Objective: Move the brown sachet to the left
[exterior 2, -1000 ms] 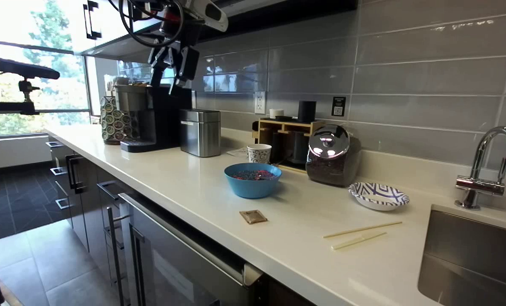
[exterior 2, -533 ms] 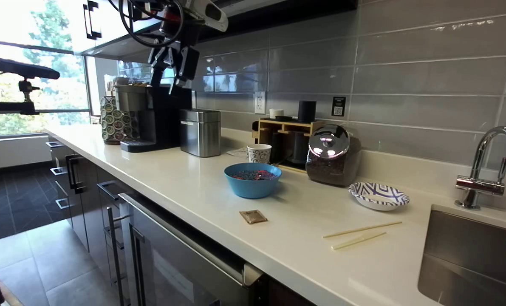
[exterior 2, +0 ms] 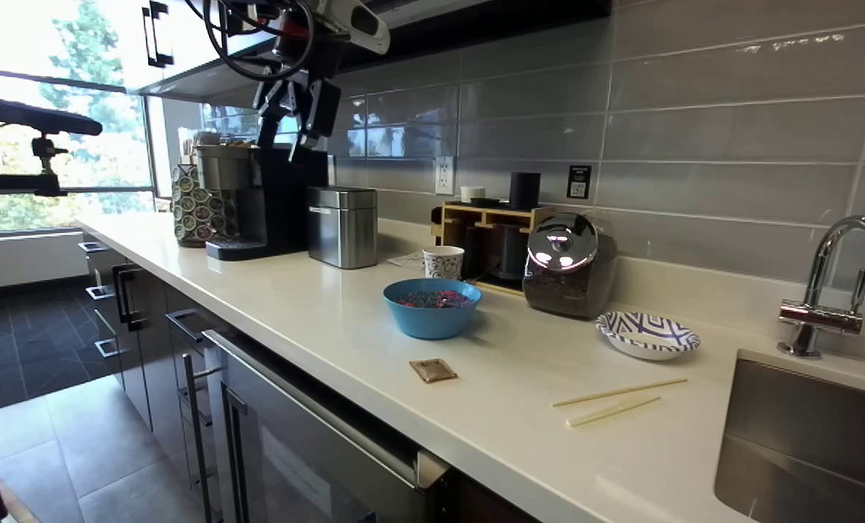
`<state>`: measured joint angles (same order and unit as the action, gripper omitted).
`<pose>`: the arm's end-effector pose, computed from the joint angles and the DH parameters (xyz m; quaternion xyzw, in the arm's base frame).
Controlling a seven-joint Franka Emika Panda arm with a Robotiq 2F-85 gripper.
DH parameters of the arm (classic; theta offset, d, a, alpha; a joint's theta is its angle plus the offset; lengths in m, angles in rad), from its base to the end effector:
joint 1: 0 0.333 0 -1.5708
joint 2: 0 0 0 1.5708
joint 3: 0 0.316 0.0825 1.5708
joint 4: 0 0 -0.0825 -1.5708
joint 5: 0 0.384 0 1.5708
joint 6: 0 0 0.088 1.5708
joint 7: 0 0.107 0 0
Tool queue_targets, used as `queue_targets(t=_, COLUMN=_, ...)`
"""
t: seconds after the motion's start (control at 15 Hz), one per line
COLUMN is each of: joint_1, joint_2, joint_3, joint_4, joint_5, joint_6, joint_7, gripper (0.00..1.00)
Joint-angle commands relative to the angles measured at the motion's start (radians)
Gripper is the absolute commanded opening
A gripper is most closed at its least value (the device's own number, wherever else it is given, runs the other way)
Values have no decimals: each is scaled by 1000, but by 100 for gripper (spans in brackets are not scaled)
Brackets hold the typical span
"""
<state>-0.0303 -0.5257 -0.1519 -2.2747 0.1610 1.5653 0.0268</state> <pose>0.3689 -0.0587 0.5398 -0.9838 0.0967 0.0860 0.1238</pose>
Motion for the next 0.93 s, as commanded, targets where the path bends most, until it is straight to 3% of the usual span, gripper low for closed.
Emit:
queue_targets(t=0.0, joint_1=-48, joint_2=18, joint_3=35, joint_4=-11, joint_5=-26, joint_6=94, joint_7=22, gripper=100)
queue_targets(t=0.87, joint_1=-223, joint_2=63, joint_3=22, joint_4=-278, joint_5=-250, joint_6=526, joint_7=181, gripper=100)
